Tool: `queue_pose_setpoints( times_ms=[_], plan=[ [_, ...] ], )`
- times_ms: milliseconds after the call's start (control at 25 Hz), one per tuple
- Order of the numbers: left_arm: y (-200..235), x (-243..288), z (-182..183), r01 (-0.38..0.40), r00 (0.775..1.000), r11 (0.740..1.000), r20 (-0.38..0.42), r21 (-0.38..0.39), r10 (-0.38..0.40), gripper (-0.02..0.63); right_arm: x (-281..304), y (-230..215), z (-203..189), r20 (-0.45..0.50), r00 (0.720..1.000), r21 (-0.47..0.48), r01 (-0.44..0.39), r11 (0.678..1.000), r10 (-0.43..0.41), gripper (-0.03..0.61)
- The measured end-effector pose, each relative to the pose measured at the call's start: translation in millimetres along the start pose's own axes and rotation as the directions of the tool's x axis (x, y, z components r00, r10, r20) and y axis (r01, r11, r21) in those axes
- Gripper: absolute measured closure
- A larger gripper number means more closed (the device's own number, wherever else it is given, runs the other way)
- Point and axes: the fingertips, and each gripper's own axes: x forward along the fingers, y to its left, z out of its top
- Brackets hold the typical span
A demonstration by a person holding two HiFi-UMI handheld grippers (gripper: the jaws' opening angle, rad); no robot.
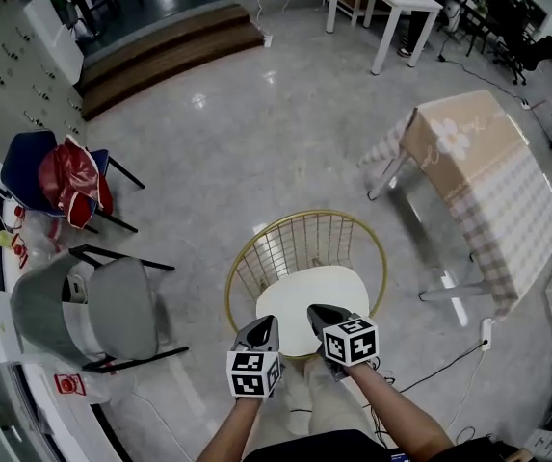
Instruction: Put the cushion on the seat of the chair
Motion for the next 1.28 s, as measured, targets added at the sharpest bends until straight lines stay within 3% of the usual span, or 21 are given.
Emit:
queue_pose_setpoints(
  times_ms=[400,680,1280],
  plan=[
    [-15.9,-33.5,58.6,0.019,0.994,0.997,0.105,0.07,-0.026,0.609,-47.1,28.5,54.4,0.117,0.993,-0.072,0.01,0.997,-0.001,0.558],
    [-26.7,-68.2,115.9,0.047,0.972,0.991,0.223,0.127,-0.074,0.609,-77.5,64.8,94.6,0.217,0.976,-0.132,0.003,0.991,0.026,0.558],
    [-34.6,-132.4,150.5,0.1,0.936,0.973,0.312,0.21,-0.163,0.609,-121.1,135.7,131.0,0.365,0.929,-0.202,0.025,0.979,0.052,0.558]
  ],
)
